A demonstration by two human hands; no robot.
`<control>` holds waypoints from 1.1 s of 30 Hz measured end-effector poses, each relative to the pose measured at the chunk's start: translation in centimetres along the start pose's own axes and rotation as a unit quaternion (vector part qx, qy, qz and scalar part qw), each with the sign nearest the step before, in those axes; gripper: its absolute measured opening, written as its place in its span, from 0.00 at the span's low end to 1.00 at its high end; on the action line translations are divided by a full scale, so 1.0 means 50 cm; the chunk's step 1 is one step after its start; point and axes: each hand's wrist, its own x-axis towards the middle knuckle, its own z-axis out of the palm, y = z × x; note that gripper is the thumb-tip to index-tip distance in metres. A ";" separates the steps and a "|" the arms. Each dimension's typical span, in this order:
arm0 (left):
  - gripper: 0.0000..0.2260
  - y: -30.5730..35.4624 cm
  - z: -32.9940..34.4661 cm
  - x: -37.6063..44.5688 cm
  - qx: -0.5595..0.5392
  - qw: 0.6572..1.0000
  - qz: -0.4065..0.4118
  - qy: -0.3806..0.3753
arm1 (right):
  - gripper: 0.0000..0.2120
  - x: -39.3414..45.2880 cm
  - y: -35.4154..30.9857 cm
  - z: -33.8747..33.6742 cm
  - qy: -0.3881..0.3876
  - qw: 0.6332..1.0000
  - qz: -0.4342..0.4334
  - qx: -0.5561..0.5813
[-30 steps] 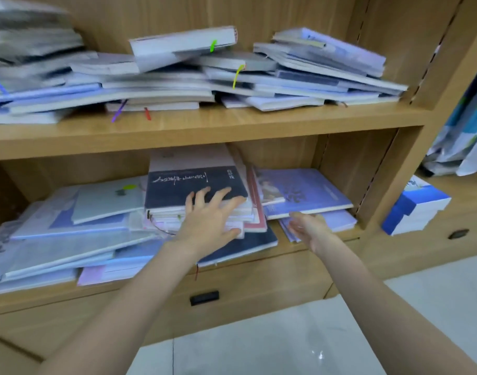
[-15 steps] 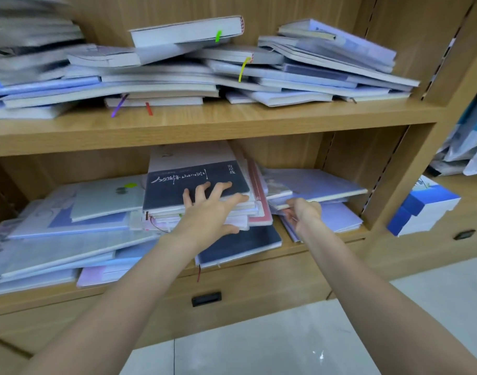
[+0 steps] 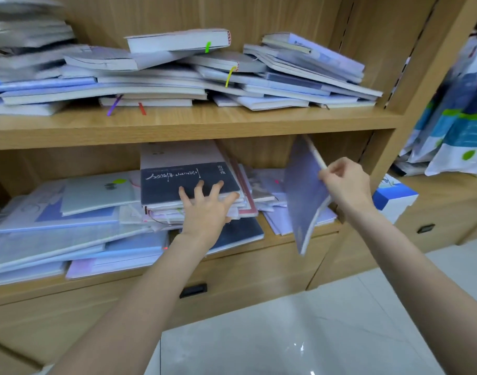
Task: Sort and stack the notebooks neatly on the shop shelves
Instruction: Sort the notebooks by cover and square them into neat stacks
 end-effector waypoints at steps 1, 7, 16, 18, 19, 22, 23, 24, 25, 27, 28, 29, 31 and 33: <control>0.23 0.004 0.002 -0.002 0.006 1.000 -0.001 0.002 | 0.02 -0.004 0.007 -0.011 -0.008 0.999 -0.011 -0.032; 0.27 -0.019 0.012 -0.029 -0.008 1.000 0.017 0.013 | 0.09 -0.039 0.033 -0.031 0.054 0.986 -0.128 -0.094; 0.34 -0.127 0.030 -0.111 -0.102 0.985 -0.079 0.113 | 0.07 -0.157 -0.052 0.109 0.107 0.856 -0.485 -0.141; 0.33 -0.145 0.027 -0.111 -0.153 0.977 -0.095 0.119 | 0.13 -0.170 -0.069 0.178 0.035 0.832 -0.526 -0.174; 0.33 -0.152 0.026 -0.113 -0.189 0.969 -0.106 0.123 | 0.16 -0.177 -0.077 0.206 -0.026 0.827 -0.525 -0.198; 0.34 -0.168 0.022 -0.126 -0.259 0.949 -0.112 0.143 | 0.19 -0.170 -0.094 0.269 -0.196 0.825 -0.476 -0.231; 0.34 -0.172 0.020 -0.130 -0.261 0.949 -0.100 0.142 | 0.23 -0.159 -0.096 0.277 -0.252 0.826 -0.456 -0.216; 0.33 -0.177 0.020 -0.133 -0.257 0.953 -0.086 0.138 | 0.27 -0.150 -0.099 0.275 -0.305 0.819 -0.440 -0.207; 0.32 -0.181 0.019 -0.133 -0.248 0.957 -0.075 0.129 | 0.31 -0.142 -0.098 0.265 -0.333 0.818 -0.429 -0.187; 0.29 -0.185 0.021 -0.132 -0.236 0.963 -0.068 0.114 | 0.35 -0.116 -0.081 0.239 -0.314 0.851 -0.401 -0.130; 0.28 -0.187 0.022 -0.132 -0.240 0.962 -0.075 0.109 | 0.34 -0.098 -0.066 0.227 -0.290 0.871 -0.381 -0.111; 0.28 -0.186 0.023 -0.132 -0.251 0.959 -0.082 0.107 | 0.31 -0.083 -0.048 0.219 -0.276 0.882 -0.368 -0.103; 0.30 -0.184 0.027 -0.133 -0.271 0.952 -0.083 0.119 | 0.25 -0.064 -0.019 0.221 -0.266 0.884 -0.369 -0.112; 0.31 -0.185 0.031 -0.134 -0.281 0.947 -0.080 0.137 | 0.24 -0.063 -0.016 0.242 -0.267 0.878 -0.375 -0.128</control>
